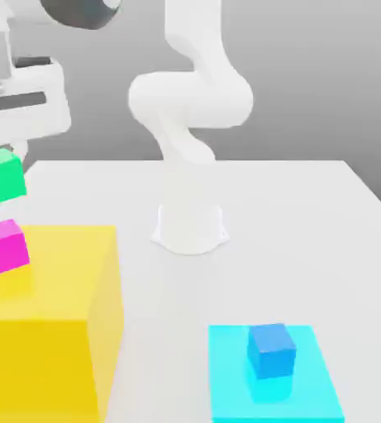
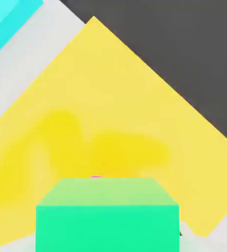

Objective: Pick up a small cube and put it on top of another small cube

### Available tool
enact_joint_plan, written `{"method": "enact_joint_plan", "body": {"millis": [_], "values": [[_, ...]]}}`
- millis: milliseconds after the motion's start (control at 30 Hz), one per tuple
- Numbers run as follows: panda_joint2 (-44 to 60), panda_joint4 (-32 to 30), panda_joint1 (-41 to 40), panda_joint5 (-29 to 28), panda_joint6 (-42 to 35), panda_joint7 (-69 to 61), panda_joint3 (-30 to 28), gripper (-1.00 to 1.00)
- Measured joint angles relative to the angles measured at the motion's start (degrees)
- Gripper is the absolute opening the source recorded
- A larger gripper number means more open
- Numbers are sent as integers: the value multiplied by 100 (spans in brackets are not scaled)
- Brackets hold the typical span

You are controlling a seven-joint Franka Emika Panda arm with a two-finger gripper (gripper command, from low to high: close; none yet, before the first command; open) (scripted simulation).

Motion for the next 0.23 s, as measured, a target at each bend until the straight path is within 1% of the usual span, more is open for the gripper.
{"method": "enact_joint_plan", "body": {"millis": [33,67,233], "values": [[93,-120,-9,23,203,-32,-30,-100],[182,-235,-15,44,401,-57,-56,100],[182,-235,-15,44,401,-57,-56,100]]}}
